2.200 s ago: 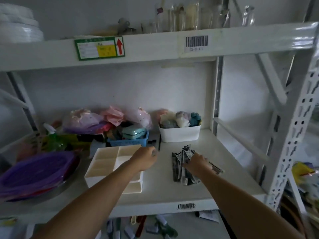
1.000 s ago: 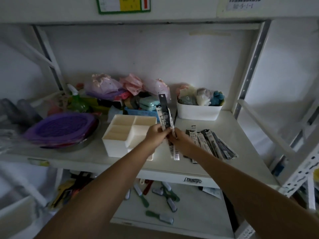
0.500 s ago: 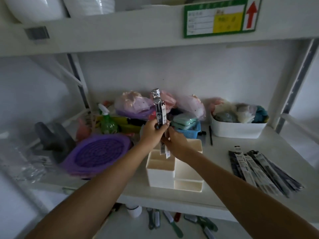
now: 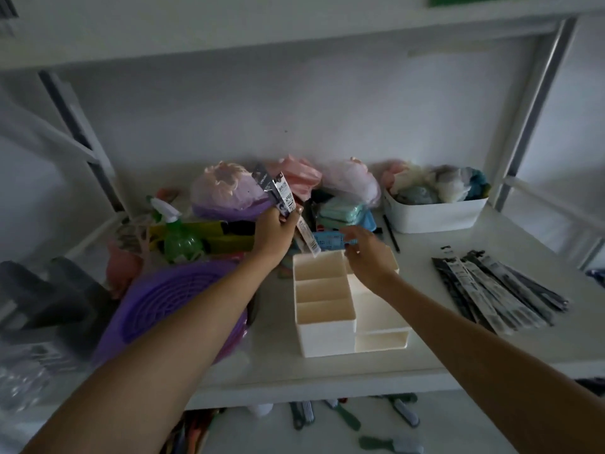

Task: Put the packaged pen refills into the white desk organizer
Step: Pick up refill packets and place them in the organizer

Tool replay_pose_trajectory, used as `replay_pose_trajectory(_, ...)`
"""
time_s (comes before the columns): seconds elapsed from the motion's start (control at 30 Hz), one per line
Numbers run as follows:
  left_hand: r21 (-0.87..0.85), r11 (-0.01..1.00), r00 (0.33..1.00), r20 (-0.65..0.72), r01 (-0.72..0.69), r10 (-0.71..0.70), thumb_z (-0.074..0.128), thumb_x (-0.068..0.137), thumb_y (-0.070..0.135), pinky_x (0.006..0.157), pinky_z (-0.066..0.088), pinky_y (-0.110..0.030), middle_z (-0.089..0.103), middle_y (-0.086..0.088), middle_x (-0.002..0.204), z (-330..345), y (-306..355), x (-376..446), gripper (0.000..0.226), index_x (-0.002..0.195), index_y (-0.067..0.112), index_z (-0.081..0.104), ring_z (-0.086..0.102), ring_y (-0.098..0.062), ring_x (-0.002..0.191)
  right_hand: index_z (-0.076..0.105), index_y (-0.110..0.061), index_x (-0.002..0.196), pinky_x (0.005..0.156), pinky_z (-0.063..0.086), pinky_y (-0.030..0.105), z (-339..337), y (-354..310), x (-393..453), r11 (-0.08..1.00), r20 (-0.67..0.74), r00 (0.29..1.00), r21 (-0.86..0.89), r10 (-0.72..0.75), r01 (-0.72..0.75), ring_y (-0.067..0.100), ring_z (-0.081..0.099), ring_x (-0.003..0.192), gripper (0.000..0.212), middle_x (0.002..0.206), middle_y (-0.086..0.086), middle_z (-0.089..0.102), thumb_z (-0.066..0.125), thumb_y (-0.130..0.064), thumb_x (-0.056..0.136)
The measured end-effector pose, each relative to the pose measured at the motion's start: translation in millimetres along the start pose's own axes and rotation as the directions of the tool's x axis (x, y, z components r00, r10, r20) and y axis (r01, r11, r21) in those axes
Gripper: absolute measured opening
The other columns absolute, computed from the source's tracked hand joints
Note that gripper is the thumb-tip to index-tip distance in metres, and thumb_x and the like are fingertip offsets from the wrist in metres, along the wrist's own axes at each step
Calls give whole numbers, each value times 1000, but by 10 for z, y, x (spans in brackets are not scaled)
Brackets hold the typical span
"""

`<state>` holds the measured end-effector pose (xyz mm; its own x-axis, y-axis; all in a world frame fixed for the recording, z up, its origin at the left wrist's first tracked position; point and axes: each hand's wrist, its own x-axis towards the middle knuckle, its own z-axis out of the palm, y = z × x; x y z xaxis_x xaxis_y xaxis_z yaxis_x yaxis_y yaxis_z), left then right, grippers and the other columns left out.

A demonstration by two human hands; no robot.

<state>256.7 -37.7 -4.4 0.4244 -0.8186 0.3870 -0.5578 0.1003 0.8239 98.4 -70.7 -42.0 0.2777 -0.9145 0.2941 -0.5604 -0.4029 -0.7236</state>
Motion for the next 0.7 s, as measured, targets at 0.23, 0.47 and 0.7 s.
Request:
replay_pose_trajectory(0.23,-6,997,990,122,-76,76,53,93,20,54,46,-35,58,-8,64,-57,92,10,28,66,10,50,55,-25,59,59,-5,110,86,50,42,-124,156,-22,992,-109,987,39,120,-116,33,57,105,33,114,20,62,43,8,84)
replay_pose_trajectory(0.47,190,982,968,248,-3,-45,63,86,15,79,54,-36,71,-22,107,47,-174,-171,25,105,0,68,68,-31,96,58,-6,111,77,44,28,-203,234,-94,994,-56,992,-8,112,-113,28,56,102,33,116,15,60,41,6,85)
replay_pose_trajectory(0.7,248,951,953,192,185,-236,79,71,19,81,56,-35,71,-21,106,101,-418,-307,38,100,-3,69,67,-28,96,57,-2,116,82,45,31,-374,287,-222,996,-56,996,-44,72,-75,26,57,102,39,114,17,62,39,10,83)
